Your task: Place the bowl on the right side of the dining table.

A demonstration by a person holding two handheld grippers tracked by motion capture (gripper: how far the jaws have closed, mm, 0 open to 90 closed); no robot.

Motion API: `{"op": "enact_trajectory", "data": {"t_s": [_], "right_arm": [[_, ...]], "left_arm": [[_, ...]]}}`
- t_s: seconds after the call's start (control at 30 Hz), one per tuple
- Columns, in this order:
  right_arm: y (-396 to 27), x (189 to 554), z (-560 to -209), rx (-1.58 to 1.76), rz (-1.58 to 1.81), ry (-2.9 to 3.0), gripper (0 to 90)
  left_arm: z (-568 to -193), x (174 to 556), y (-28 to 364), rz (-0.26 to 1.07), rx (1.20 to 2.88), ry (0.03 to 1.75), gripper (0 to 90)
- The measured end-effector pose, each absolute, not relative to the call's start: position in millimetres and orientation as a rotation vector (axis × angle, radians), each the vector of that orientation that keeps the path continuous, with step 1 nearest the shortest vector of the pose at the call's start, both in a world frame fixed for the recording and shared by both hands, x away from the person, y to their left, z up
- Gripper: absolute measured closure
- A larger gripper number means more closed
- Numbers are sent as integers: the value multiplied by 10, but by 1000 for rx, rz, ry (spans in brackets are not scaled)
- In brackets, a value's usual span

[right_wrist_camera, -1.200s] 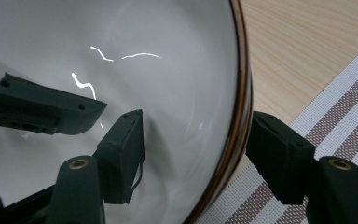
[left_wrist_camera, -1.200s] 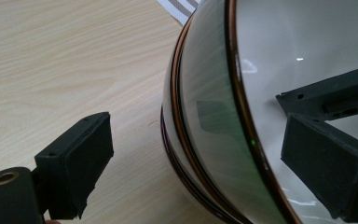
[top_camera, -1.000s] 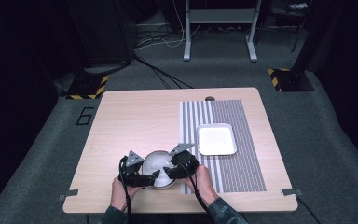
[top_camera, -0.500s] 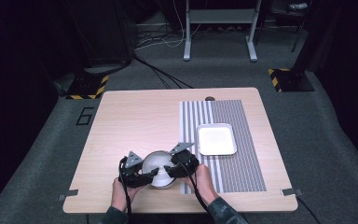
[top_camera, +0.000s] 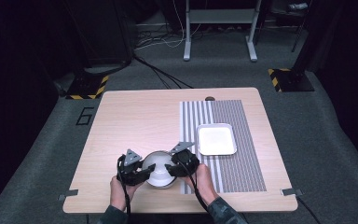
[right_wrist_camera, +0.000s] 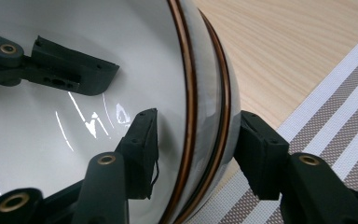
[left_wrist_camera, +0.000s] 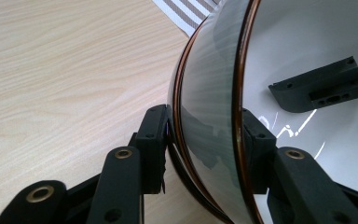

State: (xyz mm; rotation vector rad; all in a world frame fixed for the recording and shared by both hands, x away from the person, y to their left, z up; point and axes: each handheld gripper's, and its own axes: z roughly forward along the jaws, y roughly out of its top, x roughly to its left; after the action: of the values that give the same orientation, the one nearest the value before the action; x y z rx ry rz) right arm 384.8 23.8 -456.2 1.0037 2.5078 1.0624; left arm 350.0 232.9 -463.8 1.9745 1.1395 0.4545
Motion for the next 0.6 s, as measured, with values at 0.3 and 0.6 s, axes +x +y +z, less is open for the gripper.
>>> {"op": "enact_trajectory", "data": {"t_s": [0.3, 0.6], "right_arm": [[257, 3785, -4477, 915, 1006, 2444, 597], [246, 3773, -4446, 899, 1018, 2418, 646]], "left_arm": [[-4594, 3480, 2324, 508, 1976, 1131, 664], [-4542, 3460, 2303, 563, 1988, 1116, 707]]}}
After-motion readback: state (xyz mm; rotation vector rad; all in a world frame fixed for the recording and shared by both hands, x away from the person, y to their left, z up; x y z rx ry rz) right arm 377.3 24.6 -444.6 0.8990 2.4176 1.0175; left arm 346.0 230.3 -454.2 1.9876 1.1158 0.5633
